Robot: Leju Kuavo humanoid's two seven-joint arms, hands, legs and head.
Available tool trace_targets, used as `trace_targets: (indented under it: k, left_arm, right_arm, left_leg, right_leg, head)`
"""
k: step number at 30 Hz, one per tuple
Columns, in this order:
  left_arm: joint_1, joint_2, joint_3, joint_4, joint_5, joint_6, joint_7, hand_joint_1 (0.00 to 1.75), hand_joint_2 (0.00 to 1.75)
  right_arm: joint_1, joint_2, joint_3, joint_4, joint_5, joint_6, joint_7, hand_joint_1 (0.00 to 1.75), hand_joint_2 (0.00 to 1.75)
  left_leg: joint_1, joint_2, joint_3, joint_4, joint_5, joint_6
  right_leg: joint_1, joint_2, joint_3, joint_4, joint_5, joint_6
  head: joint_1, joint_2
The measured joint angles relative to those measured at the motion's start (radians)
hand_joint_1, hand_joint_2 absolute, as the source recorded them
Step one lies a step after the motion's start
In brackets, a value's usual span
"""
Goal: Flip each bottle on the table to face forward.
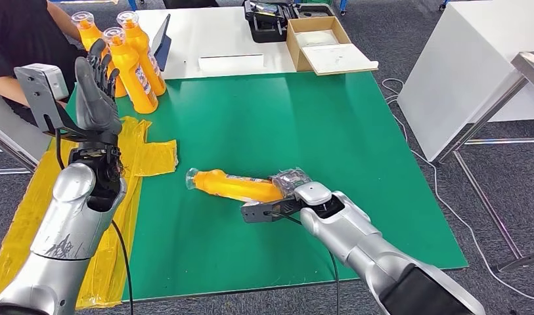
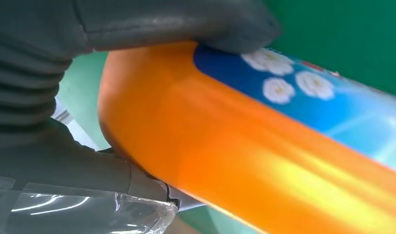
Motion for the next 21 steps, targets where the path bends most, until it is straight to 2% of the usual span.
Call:
trace_targets:
  k: [2, 11, 12, 15, 16, 21]
  left_arm:
    - [0.0, 0.0, 0.0, 0.0, 0.005, 0.0, -0.002, 0.0, 0.0]
    - [-0.001, 0.0, 0.0, 0.0, 0.012, 0.002, -0.007, 0.0, 0.0]
    - [-0.001, 0.0, 0.0, 0.0, 0.013, 0.002, -0.007, 0.0, 0.0]
    - [-0.001, 0.0, 0.0, 0.0, 0.016, 0.004, -0.01, 0.0, 0.0]
    - [-0.001, 0.0, 0.0, 0.0, 0.018, 0.006, -0.012, 0.0, 0.0]
    - [-0.001, 0.0, -0.001, 0.0, 0.027, 0.01, -0.019, 0.0, 0.0]
  right_arm:
    - [0.001, 0.0, -0.003, 0.0, 0.0, 0.001, -0.001, 1.75, 1.75]
    - [0.003, 0.0, -0.012, 0.0, -0.003, 0.003, -0.009, 1.75, 1.75]
    - [0.003, 0.0, -0.013, 0.0, -0.003, 0.003, -0.01, 1.46, 1.75]
    - [0.003, -0.001, -0.014, 0.0, -0.003, 0.008, -0.01, 0.15, 1.75]
    - [0.003, -0.001, -0.014, 0.0, -0.003, 0.009, -0.011, 0.0, 1.75]
    - [0.004, -0.002, -0.014, 0.0, 0.006, 0.012, -0.006, 0.0, 1.75]
  left_leg:
    - [0.0, 0.0, 0.0, 0.0, 0.0, 0.0]
    - [0.0, 0.0, 0.0, 0.0, 0.0, 0.0]
    - [0.0, 0.0, 0.0, 0.0, 0.0, 0.0]
    - [0.0, 0.0, 0.0, 0.0, 0.0, 0.0]
    - [0.0, 0.0, 0.0, 0.0, 0.0, 0.0]
    - [0.0, 0.0, 0.001, 0.0, 0.0, 0.0]
  right_leg:
    - [0.0, 0.0, 0.0, 0.0, 0.0, 0.0]
    - [0.0, 0.0, 0.0, 0.0, 0.0, 0.0]
    - [0.0, 0.0, 0.0, 0.0, 0.0, 0.0]
    - [0.0, 0.0, 0.0, 0.0, 0.0, 0.0]
    - [0.0, 0.0, 0.0, 0.0, 0.0, 0.0]
    - [0.0, 0.0, 0.001, 0.0, 0.0, 0.0]
  head:
    - [0.0, 0.0]
    - [0.0, 0.0]
    - [0.0, 0.0]
    - [0.0, 0.0]
    - [0.0, 0.0]
    - [0.0, 0.0]
